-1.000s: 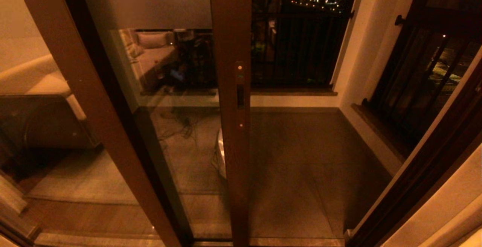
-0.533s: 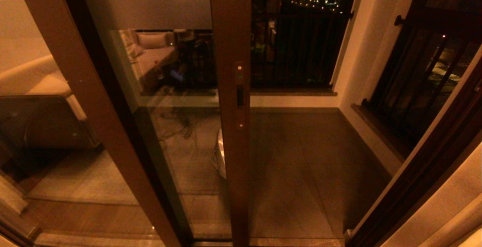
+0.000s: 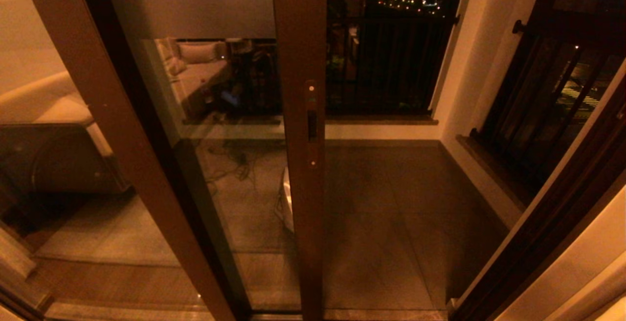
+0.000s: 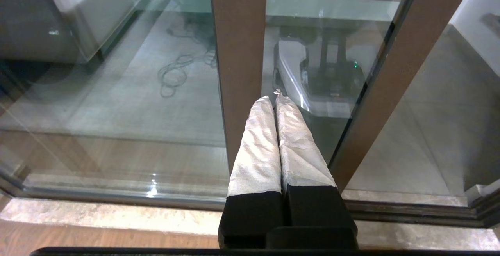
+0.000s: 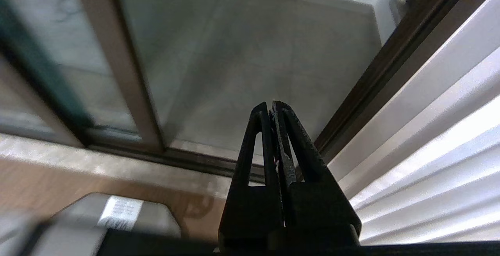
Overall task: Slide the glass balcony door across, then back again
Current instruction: Open the slid door
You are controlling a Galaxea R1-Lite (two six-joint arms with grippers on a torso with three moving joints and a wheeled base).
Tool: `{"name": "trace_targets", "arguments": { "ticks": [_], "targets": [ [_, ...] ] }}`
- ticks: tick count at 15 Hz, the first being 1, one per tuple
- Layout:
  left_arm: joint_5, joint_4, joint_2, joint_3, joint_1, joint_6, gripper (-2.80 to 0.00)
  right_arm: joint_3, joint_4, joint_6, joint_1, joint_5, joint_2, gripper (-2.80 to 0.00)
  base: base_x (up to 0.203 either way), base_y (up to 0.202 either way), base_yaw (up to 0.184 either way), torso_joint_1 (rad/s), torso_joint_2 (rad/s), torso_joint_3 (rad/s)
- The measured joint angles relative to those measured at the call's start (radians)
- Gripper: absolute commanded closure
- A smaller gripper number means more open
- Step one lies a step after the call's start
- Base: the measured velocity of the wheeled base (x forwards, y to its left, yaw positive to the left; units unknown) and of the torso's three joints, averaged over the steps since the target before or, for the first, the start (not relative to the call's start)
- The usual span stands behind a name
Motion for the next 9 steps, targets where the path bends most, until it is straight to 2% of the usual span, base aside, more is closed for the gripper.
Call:
{"name": "trace_targets", "arguments": {
  "ticks": [2,3,4,6,9],
  "targets": [
    [0.0,0.0,0.0,0.0,0.0,0.0,0.0,0.172,-0.261,0.001,-0.001,-0.05,-0.001,0.0,0.0,0.0,0.0,0.0,0.0,0.0],
    [-0.001,0.0,0.0,0.0,0.0,0.004,0.0,0.214,-0.36,0.02,-0.001,-0.071,-0.001,0.0,0.0,0.0,0.0,0.0,0.0,0.0],
    [-0.001,0.0,0.0,0.0,0.0,0.005,0.0,0.231,-0.387,0.057,-0.001,-0.079,0.0,0.0,0.0,0.0,0.0,0.0,0.0,0.0],
    [-0.001,0.0,0.0,0.0,0.0,0.009,0.0,0.231,-0.357,0.12,0.0,-0.096,0.0,0.0,0.0,0.0,0.0,0.0,0.0,0.0],
    [-0.015,0.013,0.019,-0.066,0.0,0.11,0.0,0.233,-0.353,0.14,0.0,-0.101,-0.002,0.0,0.0,0.0,0.0,0.0,0.0,0.0]
  ]
}}
